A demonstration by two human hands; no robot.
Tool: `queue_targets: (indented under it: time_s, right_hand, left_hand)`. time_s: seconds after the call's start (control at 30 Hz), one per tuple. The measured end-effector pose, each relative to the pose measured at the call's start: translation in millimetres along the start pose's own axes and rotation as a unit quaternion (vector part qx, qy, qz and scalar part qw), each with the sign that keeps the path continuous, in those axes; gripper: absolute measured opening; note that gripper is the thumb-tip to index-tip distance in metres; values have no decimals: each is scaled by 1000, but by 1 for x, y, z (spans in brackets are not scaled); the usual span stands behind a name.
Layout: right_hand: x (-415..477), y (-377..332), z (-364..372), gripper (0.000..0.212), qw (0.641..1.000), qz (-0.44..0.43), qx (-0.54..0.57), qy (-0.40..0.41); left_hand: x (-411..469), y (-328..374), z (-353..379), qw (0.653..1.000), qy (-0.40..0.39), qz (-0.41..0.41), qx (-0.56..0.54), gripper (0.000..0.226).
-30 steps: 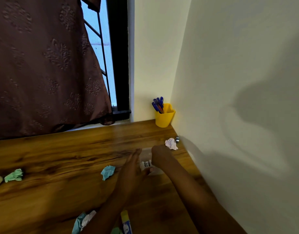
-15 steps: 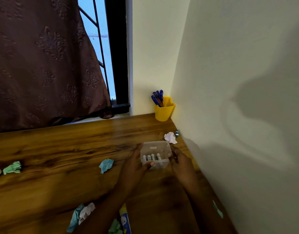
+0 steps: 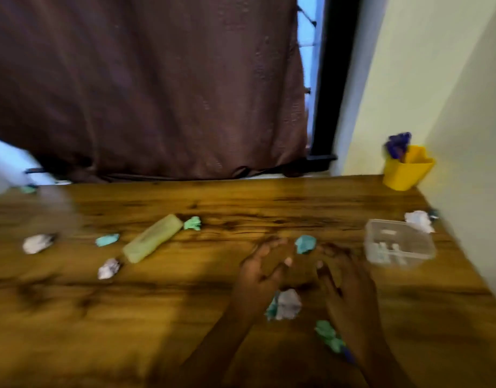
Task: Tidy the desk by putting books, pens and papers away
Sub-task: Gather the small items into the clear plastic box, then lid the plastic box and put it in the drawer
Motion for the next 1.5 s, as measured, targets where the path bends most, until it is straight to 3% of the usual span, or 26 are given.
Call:
queue_targets:
  time_s: [0.17,0.27,0.43,0.63,0.7,0.87,0.97,1.07,1.13,1.2,1.37,1.5]
  right_hand:
    - [-46,-116,105,33,973,-92,37,-209]
    - [-77,-191,177,26,957,-124,60,-257]
    - [-132,-301,283,8,915,-94,153,-361]
    - [-151,-403,370,9,876,-105,166,-441]
    - [-144,-433,405,9,865,-112,164,-461]
    - [-117,-516,518,11,856,-161,136,-473]
    - [-105,-563,591,27,856,-259,75,-441]
    - [-91,-596,647,39,829,-384,10,-406]
    - [-82,-601,672,43,804,-433,-55,-403]
    - [-73,-599,689,43,794,-448,-111,-396]
    - [-62,-584,703,46,811,-433,-179,-349]
    - [-74,-600,693,52,848,-416,-110,-310]
  left_hand:
    - [-73,-45,-161,988,140,-67,-9,33]
    - [-121,-76,-265,970,225,-97,-4,18]
    - [-190,-112,-414,944,302,-132,-19,18]
    - [-224,-129,-535,916,368,-161,-21,22]
    - [-217,-138,-571,894,401,-191,-51,29]
    - [-191,-174,-655,803,497,-250,-213,39]
    - [-175,-199,-692,824,473,-276,-146,41]
    - [-160,-225,-725,878,384,-263,114,52]
    - [-155,-242,-742,858,280,-287,322,62]
    - [-157,-261,-754,827,195,-326,415,67]
    - [-195,-285,-763,830,208,-272,440,79]
    - [-207,-288,-772,865,247,-199,388,77]
Point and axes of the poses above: each hand's wrist, its own x-axis towards the middle knuckle, its own z-axis out of the palm, y = z × x, the point moved 1 cm from there along x, towards the middle knuckle, and after that the axes turned 3 degrees about -x, right-handed, at the moved point
